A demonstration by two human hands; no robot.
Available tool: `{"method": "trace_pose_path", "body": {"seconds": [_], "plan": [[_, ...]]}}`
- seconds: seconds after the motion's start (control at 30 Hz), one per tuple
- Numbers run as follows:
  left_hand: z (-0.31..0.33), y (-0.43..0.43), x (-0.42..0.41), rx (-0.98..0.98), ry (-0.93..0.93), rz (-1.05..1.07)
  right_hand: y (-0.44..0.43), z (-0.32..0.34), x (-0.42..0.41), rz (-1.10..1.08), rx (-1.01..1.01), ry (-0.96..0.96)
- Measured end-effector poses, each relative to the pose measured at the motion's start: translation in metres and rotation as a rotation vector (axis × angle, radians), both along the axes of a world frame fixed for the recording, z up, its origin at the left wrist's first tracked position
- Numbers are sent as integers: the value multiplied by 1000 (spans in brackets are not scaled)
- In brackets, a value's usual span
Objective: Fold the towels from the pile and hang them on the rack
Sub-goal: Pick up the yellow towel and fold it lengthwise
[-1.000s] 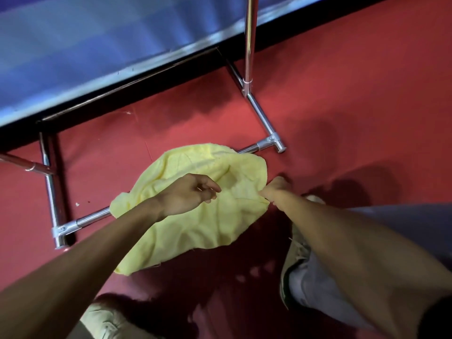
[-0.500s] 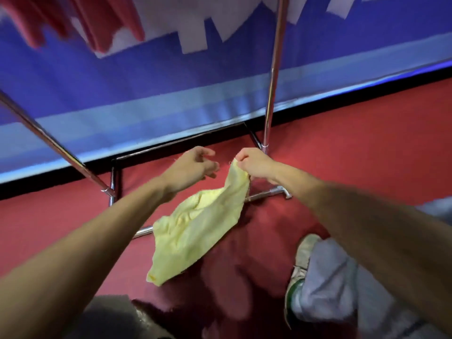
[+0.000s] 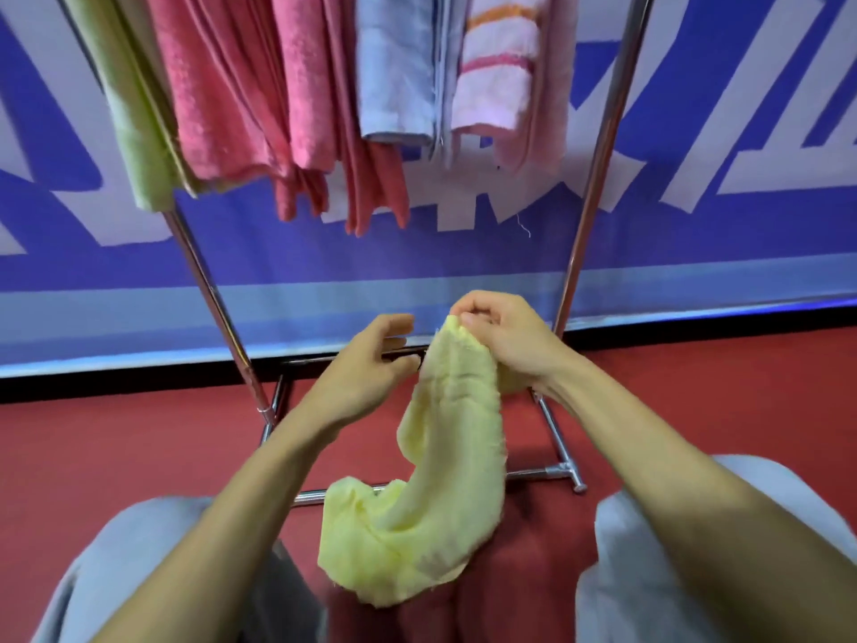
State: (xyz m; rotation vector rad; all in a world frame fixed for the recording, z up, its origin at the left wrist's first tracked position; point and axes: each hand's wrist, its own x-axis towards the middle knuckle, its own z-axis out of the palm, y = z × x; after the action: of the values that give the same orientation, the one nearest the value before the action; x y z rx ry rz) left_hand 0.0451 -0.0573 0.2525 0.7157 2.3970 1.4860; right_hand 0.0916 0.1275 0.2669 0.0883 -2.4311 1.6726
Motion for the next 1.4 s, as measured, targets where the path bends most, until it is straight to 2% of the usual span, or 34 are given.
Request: {"method": "trace_pose_path", "body": {"seconds": [0.07, 0.13, 0.23, 0.33, 0.47, 0.57, 0.7, 0.83, 0.9, 1.03, 1.13, 1.27, 1.33, 1.4], "plan": [[-6, -1, -6, -48, -7, -67, -7, 9, 0, 44, 96, 58], [-5, 3, -9, 24, -51, -151, -10, 21, 2, 109, 178, 81], [3, 9, -7, 126, -113, -255, -1, 32, 10, 168, 215, 95], [11, 11, 2, 88, -121, -299, 11, 34, 17, 155, 218, 122], [12, 10, 7, 18, -48, -282, 20, 36, 20, 126, 225, 96], [11, 6, 8, 155, -69, -288, 24, 40, 21, 174, 267, 42], [7, 5, 13, 179, -91, -369, 25, 39, 19, 177, 418, -18], [2, 7, 14, 236, -54, -307, 21, 30, 14, 75, 644, 11], [1, 6, 11, 245, -66, -311, 22, 27, 14, 39, 674, 36], [-4, 6, 8, 86, -78, -379, 21, 30, 14, -18, 503, 124], [-5, 3, 4, -7, -4, -346, 26, 30, 10, -163, 390, 199], [-1, -4, 3, 139, -95, -214, 37, 36, 10, -375, 112, 276], [3, -6, 3, 169, -117, -172, 38, 41, 13, -411, -58, 292], [5, -6, 3, 173, -118, -125, 39, 42, 14, -424, -129, 289]]}}
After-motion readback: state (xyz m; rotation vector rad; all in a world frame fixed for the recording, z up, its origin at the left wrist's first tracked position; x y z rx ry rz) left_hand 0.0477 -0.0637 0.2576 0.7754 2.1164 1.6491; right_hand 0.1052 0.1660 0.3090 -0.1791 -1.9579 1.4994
